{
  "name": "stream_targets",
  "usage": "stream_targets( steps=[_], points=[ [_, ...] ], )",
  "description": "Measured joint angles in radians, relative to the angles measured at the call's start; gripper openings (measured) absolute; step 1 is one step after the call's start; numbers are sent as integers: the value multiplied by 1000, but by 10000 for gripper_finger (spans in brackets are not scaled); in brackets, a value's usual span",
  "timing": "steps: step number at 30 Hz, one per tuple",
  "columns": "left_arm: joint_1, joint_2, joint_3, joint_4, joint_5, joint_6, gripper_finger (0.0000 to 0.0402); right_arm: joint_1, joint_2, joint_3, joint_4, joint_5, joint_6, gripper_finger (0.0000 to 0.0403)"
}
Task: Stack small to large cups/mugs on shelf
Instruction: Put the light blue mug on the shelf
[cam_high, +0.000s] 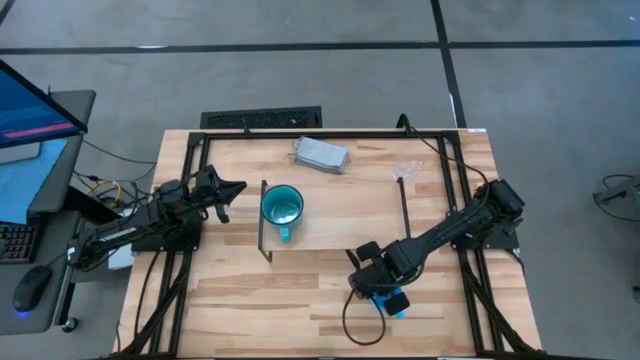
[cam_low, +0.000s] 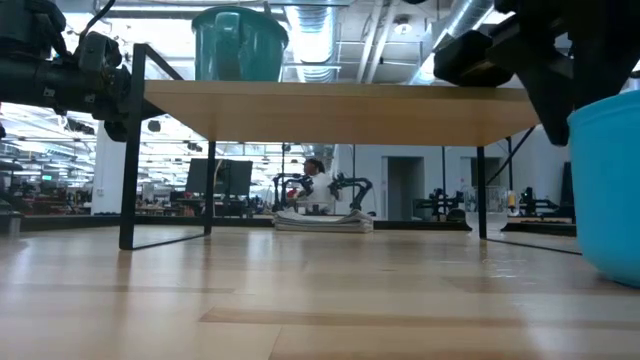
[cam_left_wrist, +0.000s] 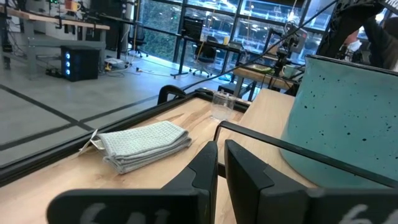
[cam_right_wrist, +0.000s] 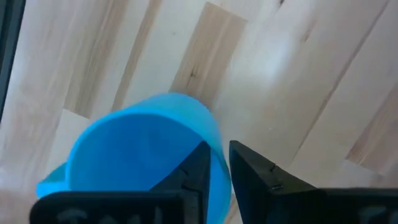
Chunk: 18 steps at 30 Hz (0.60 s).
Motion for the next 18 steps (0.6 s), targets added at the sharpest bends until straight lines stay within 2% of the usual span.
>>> stream_targets(
  steps=[5,10,18],
  points=[
    [0,0,0,0,0,0,19,-10,0,-1,1,-2,10,69],
    [0,0,0,0,0,0,19,-15,0,0,-11,-20,-2,14],
    [0,0,0,0,0,-6,19,-22,-1,4,-19,-34,33,7]
  ],
)
